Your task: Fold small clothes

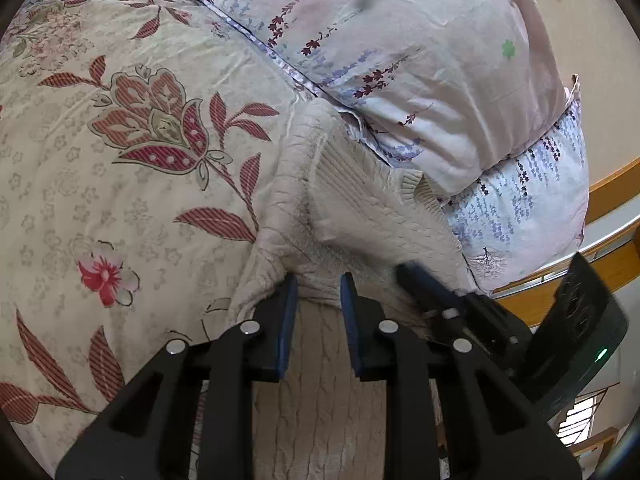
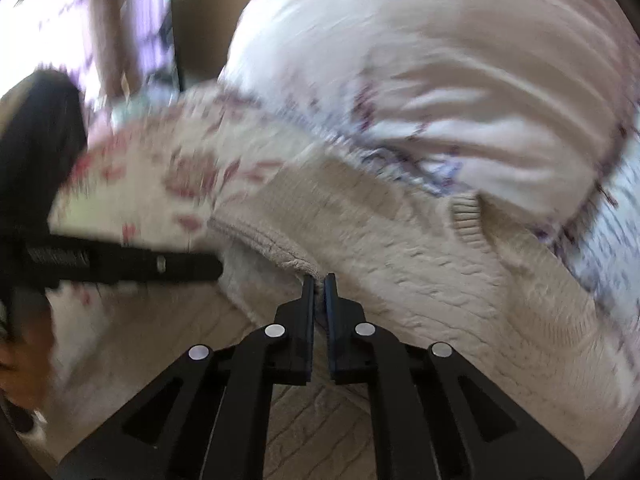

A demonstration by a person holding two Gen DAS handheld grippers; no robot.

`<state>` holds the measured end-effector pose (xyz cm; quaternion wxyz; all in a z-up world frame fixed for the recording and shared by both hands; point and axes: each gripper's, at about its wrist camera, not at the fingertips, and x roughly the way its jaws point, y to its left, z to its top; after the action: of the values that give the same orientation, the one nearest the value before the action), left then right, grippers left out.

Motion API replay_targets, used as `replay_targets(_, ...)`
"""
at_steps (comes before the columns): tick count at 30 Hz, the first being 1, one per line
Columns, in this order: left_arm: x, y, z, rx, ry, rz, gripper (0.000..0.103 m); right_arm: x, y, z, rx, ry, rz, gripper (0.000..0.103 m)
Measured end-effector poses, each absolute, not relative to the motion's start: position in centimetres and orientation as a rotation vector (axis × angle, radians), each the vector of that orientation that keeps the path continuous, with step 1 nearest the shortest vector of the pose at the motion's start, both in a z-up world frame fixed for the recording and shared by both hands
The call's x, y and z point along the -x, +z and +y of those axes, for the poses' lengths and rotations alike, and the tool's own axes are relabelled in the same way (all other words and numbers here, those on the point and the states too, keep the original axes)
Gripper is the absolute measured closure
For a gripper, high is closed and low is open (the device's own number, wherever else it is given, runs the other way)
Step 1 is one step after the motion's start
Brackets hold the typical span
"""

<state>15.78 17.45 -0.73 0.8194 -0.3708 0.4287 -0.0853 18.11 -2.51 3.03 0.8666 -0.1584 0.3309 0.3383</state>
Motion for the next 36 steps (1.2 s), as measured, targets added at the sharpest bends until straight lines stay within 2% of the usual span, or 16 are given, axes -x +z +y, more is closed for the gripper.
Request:
replay_targets(7, -15.7, -0.7, 17.6, 0.791, -0.183, 0.912, 0.08, -17.0, 7.8, -16.5, -0.229, 0.509, 0.573, 0.098)
replay_targets(9, -15.7, -0.7, 17.6, 0.793, -0.185, 0.913, 0.08, -15.7, 6.7, -22.3, -0.415, 0.41, 0.581, 0.098)
replay_targets(12, -15.7, -0.7, 17.6, 0.797, -0.189, 0.92, 0.08, -14.6, 3.4, -27.3, -0.474, 0.268, 0.712, 0.095)
replay_targets(14, -15.7, -0.7, 17.6, 0.798, -0.19, 0.922, 0.08, -14.2, 1.8, -30.1, -0.524, 0.187, 0.796, 0.086)
replay_targets(16, -15.8, -0.7, 17.7, 0.799, -0.189, 0.922, 0.08, -14.2, 1.7, -31.9, -0.597, 0.18, 0.801, 0.053)
replay_targets(17, -15.8, -0.7, 17.7, 0.8, -0.188, 0.923, 0.08, -14.2, 2.0, -33.1, -0.639, 0.17, 0.779, 0.049)
replay_targets(18, -15.8, -0.7, 17.7, 0.799, -0.189, 0.923, 0.08, -14.5, 2.1, -33.7, -0.662, 0.16, 0.766, 0.048)
replay_targets(23, -15.8, -0.8, 17.6, 0.801, -0.19, 0.93, 0.08, -16.4, 1.7, -35.6, -0.707, 0.099, 0.811, 0.05)
replay_targets(28, -15.9, -0.6, 17.4, 0.793, -0.188, 0.936, 0.079, -17.6, -0.3, -34.5, -0.721, 0.174, 0.884, 0.066)
replay_targets(30, -15.9, -0.5, 17.4, 0.789, -0.189, 0.938, 0.078, -18.0, -0.9, -33.7, -0.705, 0.18, 0.911, 0.067)
replay_targets(32, -16.0, -0.5, 17.4, 0.789, -0.196, 0.937, 0.074, -18.0, -1.1, -33.3, -0.699, 0.194, 0.898, 0.081)
replay_targets(33, -16.0, -0.5, 17.4, 0.789, -0.201, 0.936, 0.073, -18.2, -1.2, -33.1, -0.702, 0.217, 0.893, 0.092)
replay_targets(36, -16.1, 0.0, 16.9, 0.759, -0.217, 0.944, 0.064, -17.8, 0.0, -32.6, -0.659, 0.23, 0.82, 0.093)
